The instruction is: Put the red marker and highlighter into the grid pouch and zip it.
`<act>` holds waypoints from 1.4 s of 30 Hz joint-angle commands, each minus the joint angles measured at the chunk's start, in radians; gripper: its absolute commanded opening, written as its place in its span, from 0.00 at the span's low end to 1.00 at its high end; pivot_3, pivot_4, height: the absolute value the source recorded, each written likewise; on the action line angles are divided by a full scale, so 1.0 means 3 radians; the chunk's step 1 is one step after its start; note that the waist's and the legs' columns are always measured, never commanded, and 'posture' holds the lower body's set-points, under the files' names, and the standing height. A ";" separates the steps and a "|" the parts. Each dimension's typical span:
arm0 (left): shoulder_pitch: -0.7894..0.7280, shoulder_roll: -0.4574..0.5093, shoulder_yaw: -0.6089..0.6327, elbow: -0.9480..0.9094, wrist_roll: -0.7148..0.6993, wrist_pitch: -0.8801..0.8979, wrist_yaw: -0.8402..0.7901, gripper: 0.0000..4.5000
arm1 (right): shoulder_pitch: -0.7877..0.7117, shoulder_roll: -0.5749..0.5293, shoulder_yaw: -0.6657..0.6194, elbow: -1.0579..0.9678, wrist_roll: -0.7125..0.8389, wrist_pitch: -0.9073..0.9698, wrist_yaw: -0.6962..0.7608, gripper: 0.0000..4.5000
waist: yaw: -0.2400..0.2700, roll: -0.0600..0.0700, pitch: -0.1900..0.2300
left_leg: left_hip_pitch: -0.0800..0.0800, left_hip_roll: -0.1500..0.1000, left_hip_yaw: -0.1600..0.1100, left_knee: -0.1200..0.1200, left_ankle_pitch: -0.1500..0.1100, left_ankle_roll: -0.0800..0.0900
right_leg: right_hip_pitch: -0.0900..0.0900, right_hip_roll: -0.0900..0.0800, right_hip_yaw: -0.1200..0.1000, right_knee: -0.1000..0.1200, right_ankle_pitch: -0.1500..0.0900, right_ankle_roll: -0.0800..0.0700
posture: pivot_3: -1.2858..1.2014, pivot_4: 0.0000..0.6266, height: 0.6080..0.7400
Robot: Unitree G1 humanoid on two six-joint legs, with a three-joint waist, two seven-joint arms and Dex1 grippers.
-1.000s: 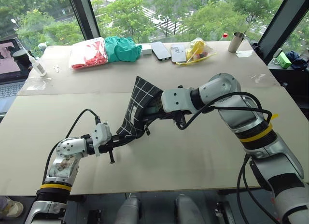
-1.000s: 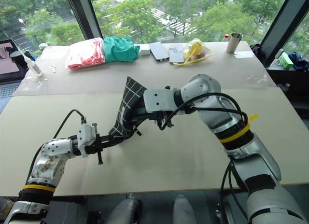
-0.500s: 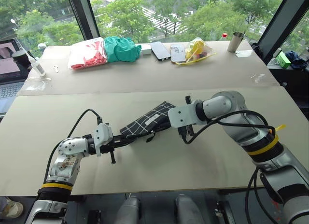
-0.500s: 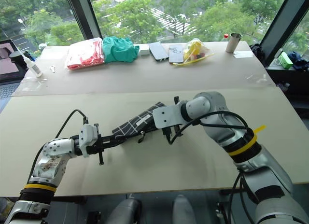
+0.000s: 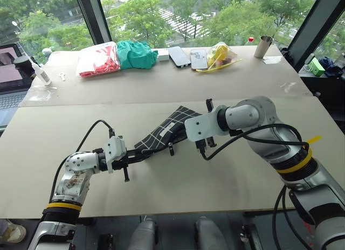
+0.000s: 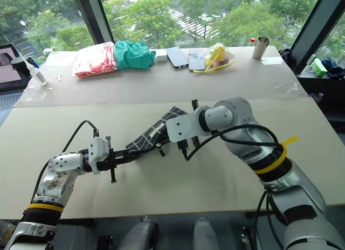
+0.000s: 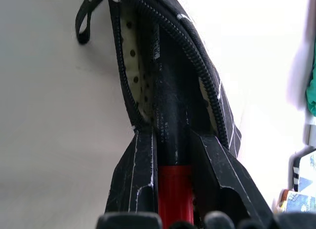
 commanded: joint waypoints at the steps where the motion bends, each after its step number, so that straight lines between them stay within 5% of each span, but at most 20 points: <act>1: -0.0028 0.0002 0.0015 -0.0001 -0.0042 -0.0032 -0.0019 0.00 | 0.0008 -0.0069 -0.0176 -0.0243 0.0220 0.0060 0.0157 0.12 | 0.0002 0.0000 0.0000 | 0.0000 0.0000 0.0000 0.0000 0.0000 0.0000 | 0.0000 0.0000 0.0000 0.0000 0.0000 0.0000 | 0.52 0.24 1.00; 18: -0.0031 -0.0032 -0.0004 0.0006 -0.0037 -0.0040 -0.0020 0.00 | -0.0188 0.0225 -0.0084 0.0150 0.0135 0.0083 -0.0156 0.12 | 0.0002 0.0000 0.0000 | 0.0001 0.0000 -0.0001 0.0000 0.0000 0.0000 | 0.0001 0.0000 0.0000 0.0000 0.0000 0.0000 | 0.52 0.24 1.00; 31: -0.0060 -0.0036 -0.0024 -0.0035 -0.0038 0.0022 -0.0014 0.00 | -0.0216 -0.0174 0.0100 0.0232 -0.0359 -0.0688 -0.0130 0.12 | -0.0003 0.0000 0.0000 | 0.0001 0.0000 0.0001 0.0000 0.0000 0.0000 | 0.0000 0.0000 0.0000 0.0000 0.0000 0.0000 | 0.52 0.24 1.00; 42: -0.0110 -0.0048 -0.0058 -0.0071 -0.0047 0.0084 -0.0015 0.00 | -0.0331 -0.0002 0.0025 0.0059 -0.0346 -0.0812 -0.0024 0.12 | -0.0002 0.0000 0.0000 | 0.0001 0.0000 0.0000 0.0000 0.0000 0.0000 | 0.0001 0.0000 0.0000 0.0000 0.0000 0.0000 | 0.52 0.24 1.00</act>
